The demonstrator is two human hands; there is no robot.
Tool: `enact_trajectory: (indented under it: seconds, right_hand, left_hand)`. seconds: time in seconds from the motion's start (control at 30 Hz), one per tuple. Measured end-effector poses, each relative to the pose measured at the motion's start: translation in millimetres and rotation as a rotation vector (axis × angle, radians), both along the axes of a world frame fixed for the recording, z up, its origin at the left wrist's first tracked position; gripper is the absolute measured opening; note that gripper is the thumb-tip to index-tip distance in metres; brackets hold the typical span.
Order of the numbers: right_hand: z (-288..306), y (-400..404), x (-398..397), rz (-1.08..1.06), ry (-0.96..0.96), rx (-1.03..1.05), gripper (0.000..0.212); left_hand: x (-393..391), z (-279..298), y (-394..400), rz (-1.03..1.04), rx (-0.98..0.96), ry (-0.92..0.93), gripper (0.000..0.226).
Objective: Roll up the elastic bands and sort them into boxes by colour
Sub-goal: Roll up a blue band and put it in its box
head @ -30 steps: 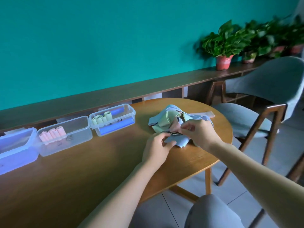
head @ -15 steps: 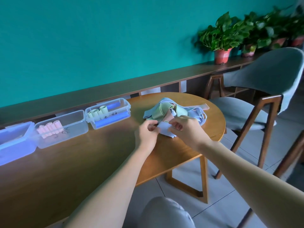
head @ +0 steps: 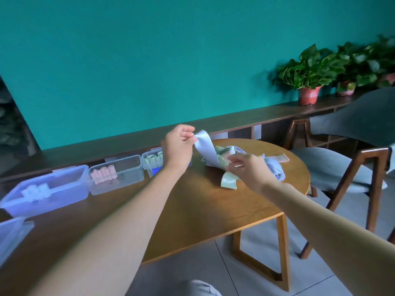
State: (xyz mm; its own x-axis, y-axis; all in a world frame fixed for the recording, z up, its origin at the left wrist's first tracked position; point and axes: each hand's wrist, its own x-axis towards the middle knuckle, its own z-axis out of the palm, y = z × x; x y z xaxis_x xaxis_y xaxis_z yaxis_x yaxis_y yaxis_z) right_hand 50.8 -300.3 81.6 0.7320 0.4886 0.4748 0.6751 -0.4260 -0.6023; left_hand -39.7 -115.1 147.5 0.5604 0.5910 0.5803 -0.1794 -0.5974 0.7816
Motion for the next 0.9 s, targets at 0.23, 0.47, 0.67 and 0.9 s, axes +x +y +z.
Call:
enact_trajectory:
  seconds: [0.23, 0.47, 0.67, 0.9]
  right_hand:
    - [33, 25, -14, 0.023, 0.033, 0.031, 0.035]
    - [84, 59, -46, 0.241, 0.136, 0.241, 0.051]
    - [125, 83, -95, 0.635, 0.414, 0.501, 0.022]
    - [141, 104, -151, 0.599, 0.334, 0.604, 0.012]
  left_hand:
    - [-26, 45, 19, 0.061, 0.108, -0.016, 0.022]
    - [-70, 84, 32, 0.041, 0.162, -0.032, 0.026]
    - [-122, 100, 37, 0.013, 0.215, -0.007, 0.031]
    - [-184, 104, 32, 0.176, 0.233, -0.025, 0.007]
